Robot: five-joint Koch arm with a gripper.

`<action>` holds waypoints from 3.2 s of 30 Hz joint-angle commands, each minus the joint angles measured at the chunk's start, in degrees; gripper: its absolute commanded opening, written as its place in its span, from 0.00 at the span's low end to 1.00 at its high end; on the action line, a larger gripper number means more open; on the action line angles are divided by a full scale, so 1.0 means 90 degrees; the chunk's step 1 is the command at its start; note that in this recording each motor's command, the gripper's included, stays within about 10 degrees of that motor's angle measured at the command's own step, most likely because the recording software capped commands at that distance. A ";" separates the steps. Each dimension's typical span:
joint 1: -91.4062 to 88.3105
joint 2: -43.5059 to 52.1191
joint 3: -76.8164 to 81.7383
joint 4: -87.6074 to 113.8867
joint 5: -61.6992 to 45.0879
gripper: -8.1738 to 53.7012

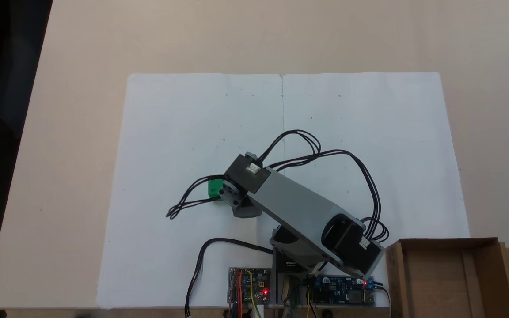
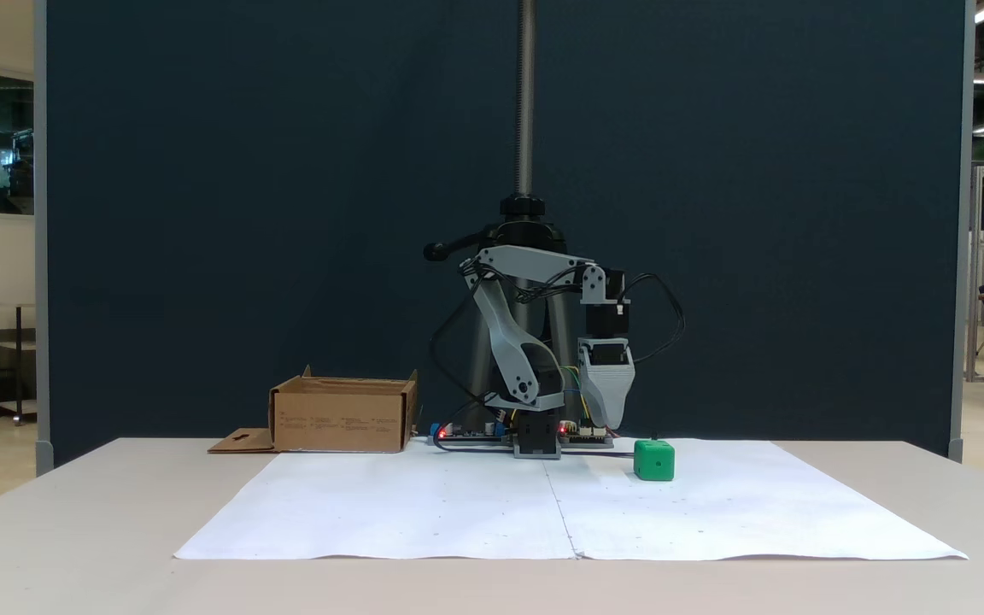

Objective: Grasp a green dice and put it in the bin.

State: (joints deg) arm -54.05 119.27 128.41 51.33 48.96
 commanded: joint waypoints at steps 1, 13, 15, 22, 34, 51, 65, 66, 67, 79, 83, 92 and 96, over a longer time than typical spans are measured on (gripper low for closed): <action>-0.0088 0.0293 -0.0234 0.0430 0.0479 0.77; 0.0127 -0.0381 -0.0410 -0.0234 0.0469 0.77; 0.0195 -0.0664 -0.0527 -0.0420 0.0469 0.77; 0.0293 -0.1406 -0.0869 -0.0762 0.0479 0.77; -0.0010 -0.1934 -0.0986 -0.1406 0.0488 0.77; -0.0352 -0.2549 -0.0986 -0.1914 0.0664 0.77; -0.0361 -0.2754 -0.0986 -0.2119 0.1162 0.77; -0.0361 -0.2754 -0.0986 -0.2109 0.1172 0.77; -0.0361 -0.2754 -0.0977 -0.2109 0.1172 0.77; -0.0381 -0.2861 -0.0947 -0.2129 0.1182 0.76; -0.0391 -0.2949 -0.0957 -0.2139 0.1328 0.76; -0.0498 -0.2959 -0.0957 -0.2197 0.1475 0.76; -0.0518 -0.2959 -0.0957 -0.2217 0.1494 0.72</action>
State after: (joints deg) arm -57.74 91.85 121.55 33.49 58.01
